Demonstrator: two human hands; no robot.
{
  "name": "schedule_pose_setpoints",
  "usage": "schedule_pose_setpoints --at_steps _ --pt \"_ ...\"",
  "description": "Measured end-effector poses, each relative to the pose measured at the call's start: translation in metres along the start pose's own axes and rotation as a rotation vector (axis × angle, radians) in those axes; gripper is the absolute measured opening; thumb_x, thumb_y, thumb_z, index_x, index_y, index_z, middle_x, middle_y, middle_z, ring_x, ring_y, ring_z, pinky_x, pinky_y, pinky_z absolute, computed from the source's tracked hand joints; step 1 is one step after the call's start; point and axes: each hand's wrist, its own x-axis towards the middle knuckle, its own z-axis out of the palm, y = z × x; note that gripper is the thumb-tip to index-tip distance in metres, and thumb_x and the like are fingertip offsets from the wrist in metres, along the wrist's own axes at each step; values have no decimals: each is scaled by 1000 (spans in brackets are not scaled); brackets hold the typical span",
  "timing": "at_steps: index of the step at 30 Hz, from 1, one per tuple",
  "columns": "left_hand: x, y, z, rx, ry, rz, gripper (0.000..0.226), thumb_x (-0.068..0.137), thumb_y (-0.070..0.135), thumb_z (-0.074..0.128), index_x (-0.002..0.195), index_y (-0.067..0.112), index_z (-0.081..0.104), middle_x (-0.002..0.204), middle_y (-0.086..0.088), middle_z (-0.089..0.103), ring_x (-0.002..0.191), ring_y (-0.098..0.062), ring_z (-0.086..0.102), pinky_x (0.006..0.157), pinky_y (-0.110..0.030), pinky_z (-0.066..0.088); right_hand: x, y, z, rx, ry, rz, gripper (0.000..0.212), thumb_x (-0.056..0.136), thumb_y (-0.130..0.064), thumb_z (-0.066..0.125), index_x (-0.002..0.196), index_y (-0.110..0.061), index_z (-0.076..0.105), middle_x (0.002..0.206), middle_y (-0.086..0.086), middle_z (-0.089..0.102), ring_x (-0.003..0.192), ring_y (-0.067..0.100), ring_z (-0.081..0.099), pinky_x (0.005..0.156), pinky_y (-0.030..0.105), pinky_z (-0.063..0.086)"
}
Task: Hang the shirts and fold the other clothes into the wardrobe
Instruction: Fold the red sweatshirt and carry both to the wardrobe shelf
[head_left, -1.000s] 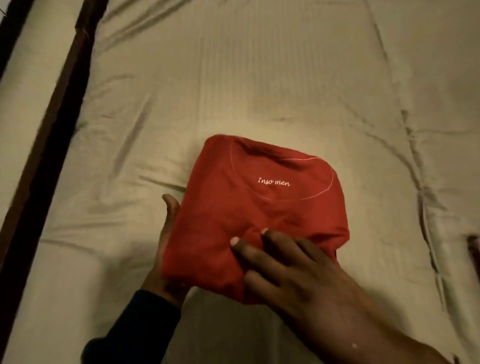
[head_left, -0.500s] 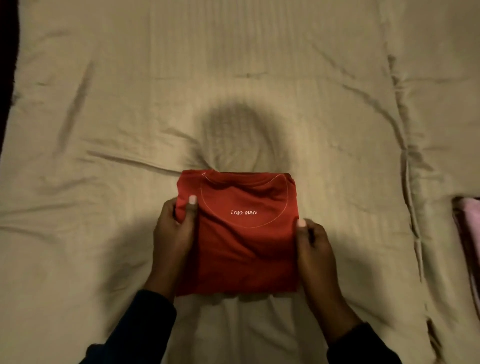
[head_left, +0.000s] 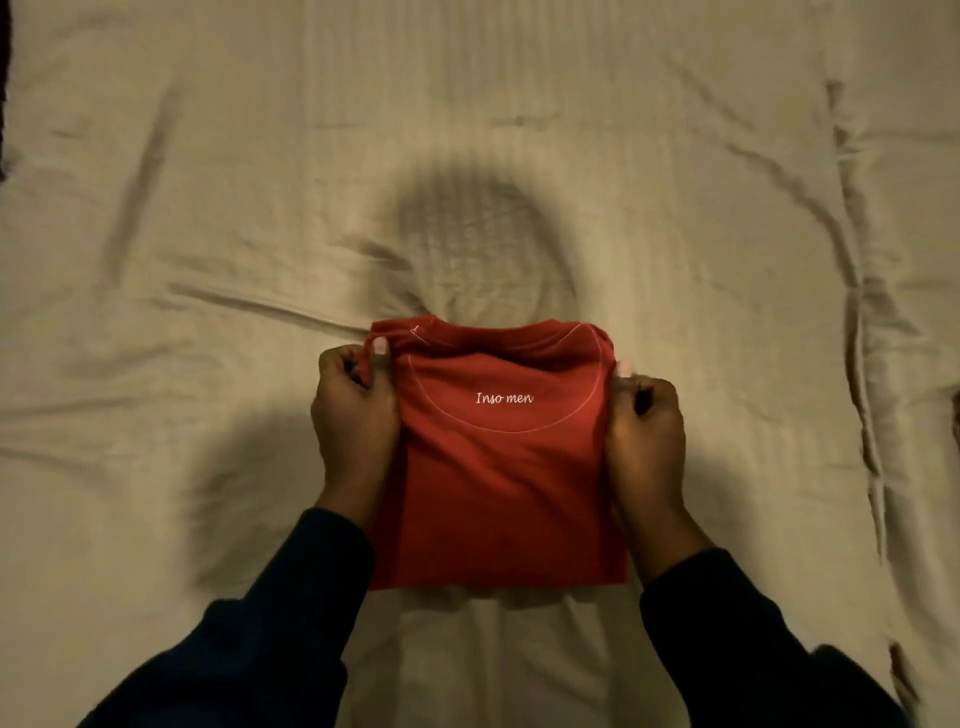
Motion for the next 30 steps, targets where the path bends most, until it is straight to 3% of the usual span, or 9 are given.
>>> schedule_pose_setpoints --at_steps 3,5,8,11,14,21,23,27,30 --pt "-6 7 -8 71 -88 -62 48 91 66 52 110 22 52 93 7 59 87 -15 56 78 -31 42 -8 -10 -5 -79 -64 -19 36 98 -55 47 97 -20 56 91 -2 63 82 17 59 73 32 43" --pt "-5 7 -14 -56 -249 -161 56 85 67 60 114 19 55 95 7 64 90 -14 63 80 -30 49 -8 -12 -15 -29 -217 31 34 93 -56 56 103 -23 56 93 -7 64 85 10 62 75 29 47" --pt "-2 6 -24 -353 -570 -254 52 84 50 68 120 11 66 105 -7 76 96 -20 74 72 -25 59 -4 -12 -33 151 -559 114 30 91 -30 71 117 -18 62 109 3 73 99 18 71 88 30 56" --pt "-8 4 -31 -478 -758 -237 51 88 42 62 129 12 62 119 -9 72 111 -24 69 87 -30 59 -4 -7 -46 364 -702 135 32 94 -10 64 126 -10 63 117 10 73 108 23 70 92 32 57" --pt "-35 7 -31 -447 -693 -162 46 88 45 56 125 19 63 116 -3 74 108 -19 70 85 -27 59 -16 3 -59 484 -733 152 38 96 -10 60 133 -13 57 123 9 70 113 22 67 95 33 55" --pt "-119 31 -27 -321 -341 -21 41 83 58 59 100 22 70 90 10 77 93 -11 71 83 -29 51 -47 26 -118 393 -566 84 37 90 -31 71 125 -27 62 117 -7 73 108 11 69 97 36 54" --pt "-156 41 -23 -350 -361 17 39 83 60 67 99 25 72 93 13 77 91 -8 72 85 -32 52 -46 27 -155 370 -536 38 33 90 -33 70 122 -28 62 114 -9 73 105 8 69 93 30 56" --pt "-234 45 3 -390 -467 -60 87 47 82 78 110 23 72 106 1 77 97 -16 74 89 -35 59 -35 48 -238 346 -486 -11 28 91 -30 68 118 -24 64 112 -6 74 106 11 69 96 32 53" --pt "-294 39 39 -435 -496 -135 75 50 74 84 111 32 73 108 7 76 105 -15 71 105 -45 50 -26 79 -296 325 -460 -13 34 91 -36 69 123 -24 63 117 -6 73 112 12 67 100 37 49"
